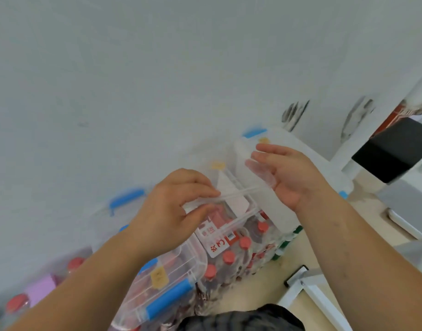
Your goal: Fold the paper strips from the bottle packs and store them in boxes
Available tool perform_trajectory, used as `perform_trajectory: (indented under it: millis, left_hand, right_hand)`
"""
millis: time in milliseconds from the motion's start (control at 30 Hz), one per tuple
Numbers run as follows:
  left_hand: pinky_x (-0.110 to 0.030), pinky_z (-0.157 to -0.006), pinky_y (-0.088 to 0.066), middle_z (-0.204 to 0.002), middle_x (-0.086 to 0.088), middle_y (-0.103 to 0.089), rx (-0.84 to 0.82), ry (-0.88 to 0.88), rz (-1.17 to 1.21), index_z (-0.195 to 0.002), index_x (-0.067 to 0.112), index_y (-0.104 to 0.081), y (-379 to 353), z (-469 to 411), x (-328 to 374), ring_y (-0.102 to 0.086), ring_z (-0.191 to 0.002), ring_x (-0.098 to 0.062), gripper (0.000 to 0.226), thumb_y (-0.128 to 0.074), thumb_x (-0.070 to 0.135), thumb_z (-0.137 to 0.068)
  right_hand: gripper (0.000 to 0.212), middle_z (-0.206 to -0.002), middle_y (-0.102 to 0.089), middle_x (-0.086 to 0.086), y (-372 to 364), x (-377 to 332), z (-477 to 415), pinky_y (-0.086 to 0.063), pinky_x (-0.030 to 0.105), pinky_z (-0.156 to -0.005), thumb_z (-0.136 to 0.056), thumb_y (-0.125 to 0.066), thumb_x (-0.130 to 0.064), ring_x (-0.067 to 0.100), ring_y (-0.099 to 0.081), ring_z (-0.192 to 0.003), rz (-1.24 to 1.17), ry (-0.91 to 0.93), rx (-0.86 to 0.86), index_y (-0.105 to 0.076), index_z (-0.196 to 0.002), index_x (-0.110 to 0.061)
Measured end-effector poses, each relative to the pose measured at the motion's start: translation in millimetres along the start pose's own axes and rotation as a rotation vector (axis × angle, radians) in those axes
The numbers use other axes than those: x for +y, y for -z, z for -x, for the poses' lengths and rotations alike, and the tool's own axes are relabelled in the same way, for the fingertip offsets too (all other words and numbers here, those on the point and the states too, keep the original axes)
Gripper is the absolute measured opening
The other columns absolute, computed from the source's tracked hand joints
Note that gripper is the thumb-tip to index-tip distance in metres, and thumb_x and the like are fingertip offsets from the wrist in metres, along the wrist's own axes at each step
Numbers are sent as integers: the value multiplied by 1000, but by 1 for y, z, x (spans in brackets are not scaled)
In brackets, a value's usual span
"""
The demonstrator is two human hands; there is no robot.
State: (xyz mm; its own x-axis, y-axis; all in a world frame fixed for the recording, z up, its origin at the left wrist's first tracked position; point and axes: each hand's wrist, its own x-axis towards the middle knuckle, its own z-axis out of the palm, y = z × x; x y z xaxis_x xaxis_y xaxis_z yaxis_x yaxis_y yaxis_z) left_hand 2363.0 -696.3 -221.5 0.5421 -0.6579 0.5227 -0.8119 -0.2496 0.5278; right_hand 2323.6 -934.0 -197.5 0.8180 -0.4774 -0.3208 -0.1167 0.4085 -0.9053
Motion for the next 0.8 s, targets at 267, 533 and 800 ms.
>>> perform_trajectory:
  millis: [267, 533, 800]
  left_hand:
    - [-34, -91, -51, -109, 8, -67, -373, 163, -204, -108, 28, -75, -20, 16, -26, -61, -102, -12, 44, -66, 57, -75]
    - [-39, -116, -31, -154, 4, -41, -542, 547, -500, -139, 36, -51, -21, 16, -42, -37, -141, -20, 65, -60, 67, -82]
    - [-42, -123, -9, -162, 3, -29, -640, 573, -522, -145, 35, -44, -23, 8, -46, -25, -149, -17, 79, -57, 76, -79]
  right_hand:
    - [35, -100, -74, 20, 0, 43, -29, -62, 36, -77, -86, -61, 10, 20, -66, -75, 567, 28, 25, -68, -117, -4]
    - [29, -115, -73, 1, -13, 78, -54, -54, 38, -98, -95, -60, -16, 20, -68, -106, 937, 190, 92, -70, -122, -19]
    - [38, -131, -60, 13, -21, 92, -44, -47, 42, -102, -95, -59, -16, 33, -55, -122, 1270, 281, -26, -61, -132, -11]
